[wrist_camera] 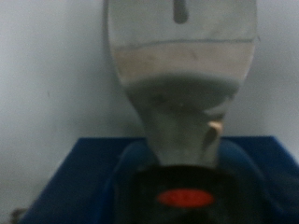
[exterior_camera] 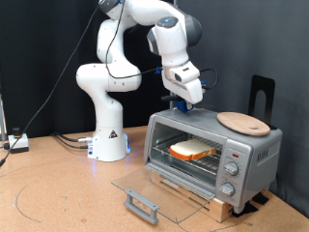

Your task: Make a piece of toast with the oven

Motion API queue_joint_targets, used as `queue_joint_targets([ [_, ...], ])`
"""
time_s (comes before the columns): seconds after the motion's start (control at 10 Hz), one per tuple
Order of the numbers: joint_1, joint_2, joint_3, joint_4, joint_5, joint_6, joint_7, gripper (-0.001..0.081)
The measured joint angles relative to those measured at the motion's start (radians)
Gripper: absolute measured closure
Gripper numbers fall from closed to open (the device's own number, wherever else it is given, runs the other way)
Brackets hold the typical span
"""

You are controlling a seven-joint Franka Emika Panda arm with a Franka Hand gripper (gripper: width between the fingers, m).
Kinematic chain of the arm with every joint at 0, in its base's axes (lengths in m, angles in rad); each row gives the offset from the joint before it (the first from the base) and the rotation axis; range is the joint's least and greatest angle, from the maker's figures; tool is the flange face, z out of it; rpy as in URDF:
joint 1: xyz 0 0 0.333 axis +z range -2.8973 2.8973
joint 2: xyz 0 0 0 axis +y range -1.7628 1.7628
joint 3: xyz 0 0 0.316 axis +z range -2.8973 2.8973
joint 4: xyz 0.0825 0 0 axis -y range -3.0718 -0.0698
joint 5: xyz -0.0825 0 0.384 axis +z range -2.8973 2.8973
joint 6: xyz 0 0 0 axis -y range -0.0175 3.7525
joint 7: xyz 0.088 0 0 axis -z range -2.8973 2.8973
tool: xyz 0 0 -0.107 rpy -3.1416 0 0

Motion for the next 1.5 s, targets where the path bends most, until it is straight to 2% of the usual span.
queue_joint_targets([
  [0.1,0.006,0.001,0.003,-0.004,0.026,0.0,-0.016,0.0411],
  [0.2,0.011,0.0,0.004,-0.004,0.042,0.0,-0.032,0.0233],
  [0.3,0.013,0.0,0.004,-0.004,0.049,0.001,-0.035,0.0233],
  [0.4,0.013,-0.003,0.0,-0.003,0.059,0.001,-0.037,0.0055],
  [0.5,0.013,-0.009,-0.018,0.001,0.072,-0.002,-0.052,0.0055],
  [0.6,0.014,-0.021,-0.054,0.008,0.081,-0.019,-0.075,0.0006],
  [0.9,0.013,-0.062,-0.177,0.049,0.048,-0.102,-0.116,-0.0001],
  [1.0,0.012,-0.07,-0.199,0.06,0.027,-0.128,-0.117,-0.0001],
  [1.2,0.011,-0.066,-0.203,0.053,0.024,-0.145,-0.122,-0.0001],
  [1.5,-0.028,-0.044,-0.304,0.036,-0.028,-0.192,-0.195,-0.0001],
])
